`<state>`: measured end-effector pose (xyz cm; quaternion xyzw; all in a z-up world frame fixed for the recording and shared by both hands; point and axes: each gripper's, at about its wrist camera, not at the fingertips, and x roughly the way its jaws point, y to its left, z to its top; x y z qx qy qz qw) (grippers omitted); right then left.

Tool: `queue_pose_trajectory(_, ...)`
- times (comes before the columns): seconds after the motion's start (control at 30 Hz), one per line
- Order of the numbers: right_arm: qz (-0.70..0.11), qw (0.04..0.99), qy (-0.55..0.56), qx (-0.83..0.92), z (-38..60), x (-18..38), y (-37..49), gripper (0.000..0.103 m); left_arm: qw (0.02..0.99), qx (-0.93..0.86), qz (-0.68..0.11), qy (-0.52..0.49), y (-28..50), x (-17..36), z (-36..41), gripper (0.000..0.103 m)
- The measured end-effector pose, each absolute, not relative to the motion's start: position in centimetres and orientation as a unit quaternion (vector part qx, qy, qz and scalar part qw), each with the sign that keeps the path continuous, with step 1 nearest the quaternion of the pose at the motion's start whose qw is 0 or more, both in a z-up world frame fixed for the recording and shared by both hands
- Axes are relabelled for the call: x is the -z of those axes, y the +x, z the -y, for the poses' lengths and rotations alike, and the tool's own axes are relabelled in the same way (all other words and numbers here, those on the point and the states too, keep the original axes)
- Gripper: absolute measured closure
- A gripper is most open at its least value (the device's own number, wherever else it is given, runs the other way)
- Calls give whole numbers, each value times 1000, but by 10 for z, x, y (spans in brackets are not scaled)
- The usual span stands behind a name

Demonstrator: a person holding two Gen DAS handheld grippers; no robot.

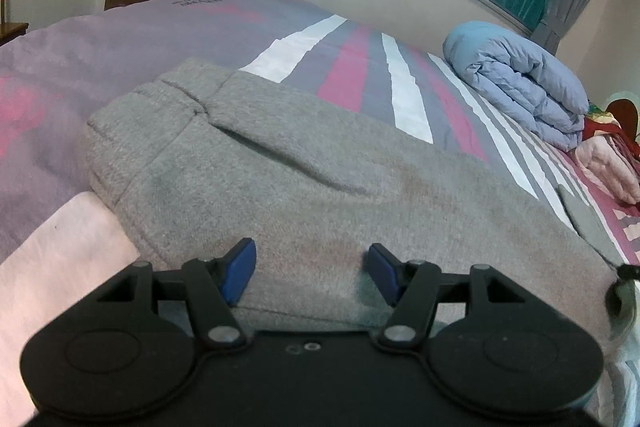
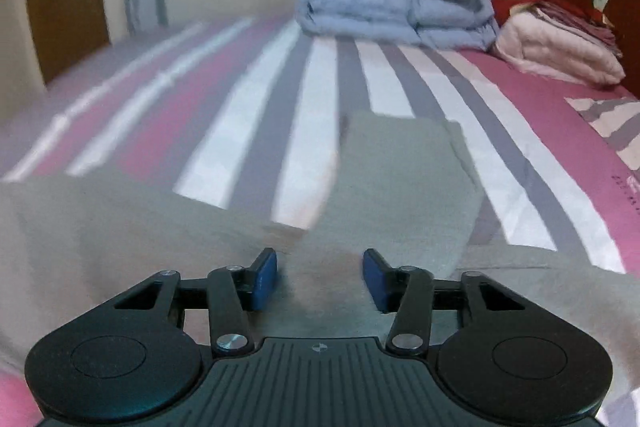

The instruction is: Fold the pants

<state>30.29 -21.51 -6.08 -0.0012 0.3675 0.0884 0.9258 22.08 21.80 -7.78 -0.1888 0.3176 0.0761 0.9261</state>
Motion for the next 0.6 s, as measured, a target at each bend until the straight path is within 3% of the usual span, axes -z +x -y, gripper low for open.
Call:
queue_pose_trajectory(0.03,-376,922,19,-88,226,65,302,101,926,-75,-317,-190,221,78,-219,49)
queue_pose_trajectory(0.17,-356,928,90,-64,278,70,263,101,928,-74,-313,-188,219,81,-219,49)
queue_pose_trajectory(0.33,-410,902,124,-63,320,112,229,100,930,-84,-311,-178,220,81,-214,49)
queue_pose_trajectory(0.4,-374,917,127,-63,321,99,223,85,929,-83,-311,-181,219,80,-214,49)
queue_pose_trajectory(0.43,-353,926,118,-58,318,89,224,69,929,-82,-311,-182,220,80,-215,49)
queue_pose_trajectory(0.47,-337,933,108,-60,315,82,226,62,929,-83,-312,-183,220,80,-215,49)
queue_pose_trajectory(0.6,-310,946,10,-89,278,64,251,61,930,-83,-311,-179,220,80,-215,49)
